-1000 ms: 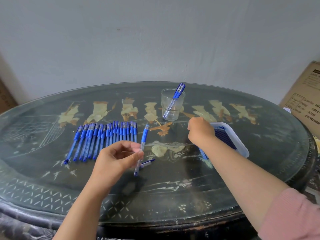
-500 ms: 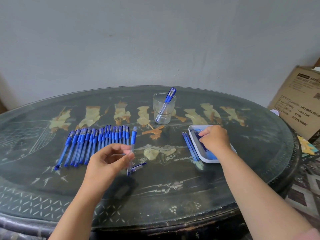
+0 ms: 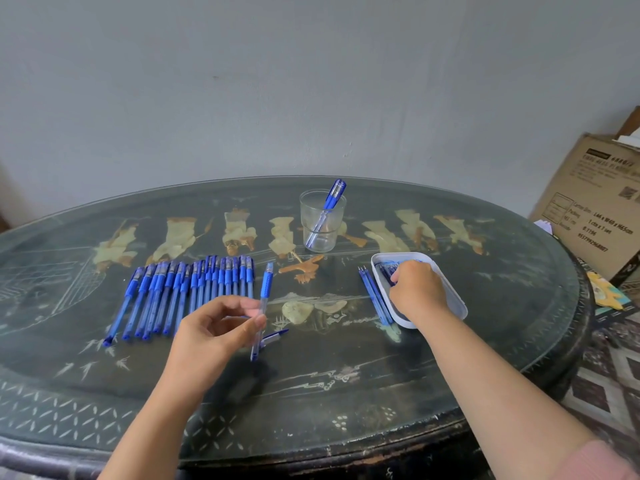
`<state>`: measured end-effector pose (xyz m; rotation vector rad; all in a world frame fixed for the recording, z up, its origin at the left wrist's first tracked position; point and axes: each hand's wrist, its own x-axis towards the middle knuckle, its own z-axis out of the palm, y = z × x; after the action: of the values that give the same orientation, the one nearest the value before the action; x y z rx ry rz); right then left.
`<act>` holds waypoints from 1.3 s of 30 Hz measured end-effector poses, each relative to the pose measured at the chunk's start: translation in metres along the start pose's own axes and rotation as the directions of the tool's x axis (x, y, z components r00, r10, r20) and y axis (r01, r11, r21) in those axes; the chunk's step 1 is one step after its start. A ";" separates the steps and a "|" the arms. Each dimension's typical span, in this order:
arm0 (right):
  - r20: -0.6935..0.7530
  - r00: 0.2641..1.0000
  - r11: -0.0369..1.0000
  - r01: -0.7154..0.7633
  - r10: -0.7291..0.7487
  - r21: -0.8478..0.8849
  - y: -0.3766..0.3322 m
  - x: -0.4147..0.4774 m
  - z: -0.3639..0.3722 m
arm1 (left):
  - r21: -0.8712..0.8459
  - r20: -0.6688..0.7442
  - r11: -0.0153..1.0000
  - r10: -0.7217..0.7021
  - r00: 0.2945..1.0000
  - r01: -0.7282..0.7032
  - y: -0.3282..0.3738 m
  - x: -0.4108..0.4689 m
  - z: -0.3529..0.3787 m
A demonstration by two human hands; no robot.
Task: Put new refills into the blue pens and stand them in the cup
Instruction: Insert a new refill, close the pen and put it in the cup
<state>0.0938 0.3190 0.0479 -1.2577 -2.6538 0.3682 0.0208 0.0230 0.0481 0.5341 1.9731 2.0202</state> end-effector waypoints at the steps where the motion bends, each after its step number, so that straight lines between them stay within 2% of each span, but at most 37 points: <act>1: -0.008 1.000 1.000 0.002 -0.002 -0.014 -0.001 0.000 0.000 | 0.004 0.000 1.000 0.004 1.000 -0.004 -0.001 0.000 0.000; 5: -0.034 0.999 0.999 -0.002 0.000 -0.034 -0.002 0.000 0.001 | 0.003 0.008 1.000 0.010 1.000 -0.010 -0.002 0.001 -0.002; 7: -0.033 0.999 1.000 -0.011 0.011 0.011 -0.002 0.002 0.003 | -0.006 0.011 1.000 0.011 1.000 -0.011 -0.003 0.001 -0.002; 11: -0.008 0.997 0.974 -0.067 0.070 0.215 -0.004 -0.001 -0.007 | -0.011 0.021 1.000 0.017 1.000 -0.017 -0.004 0.002 -0.003; 14: -0.056 0.991 0.904 -0.084 0.118 0.419 -0.013 -0.010 -0.024 | -0.005 0.031 1.000 0.026 0.999 -0.025 -0.005 0.002 -0.002; 16: -0.071 0.994 0.795 -0.020 0.080 0.607 -0.026 -0.019 -0.034 | -0.006 0.045 1.000 0.028 0.999 -0.028 -0.005 0.001 -0.001; 19: 0.009 0.998 0.494 0.019 -0.054 0.869 -0.054 -0.041 -0.049 | -0.012 0.051 0.999 0.041 0.998 -0.041 -0.004 0.000 0.002; 23: 0.079 0.950 0.163 -0.030 -0.302 0.986 -0.091 -0.071 -0.065 | -0.019 0.050 0.999 0.052 0.997 -0.051 -0.003 -0.001 0.003; 25: 0.086 0.930 0.068 -0.065 -0.356 0.996 -0.106 -0.079 -0.067 | -0.010 0.052 0.998 0.060 0.997 -0.059 -0.002 -0.002 0.001; 27: 0.089 0.924 0.037 -0.081 -0.371 0.996 -0.115 -0.083 -0.068 | -0.008 0.062 0.998 0.065 0.996 -0.065 -0.002 -0.002 -0.001; 39: 0.099 0.925 0.115 -0.061 -0.368 0.992 -0.127 -0.089 -0.067 | 0.053 0.077 0.996 0.072 0.994 -0.076 -0.003 -0.003 -0.010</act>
<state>0.0745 0.1814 0.1445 -0.3735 -1.7463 2.0452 0.0188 0.0128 0.0444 0.6951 1.9983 1.9617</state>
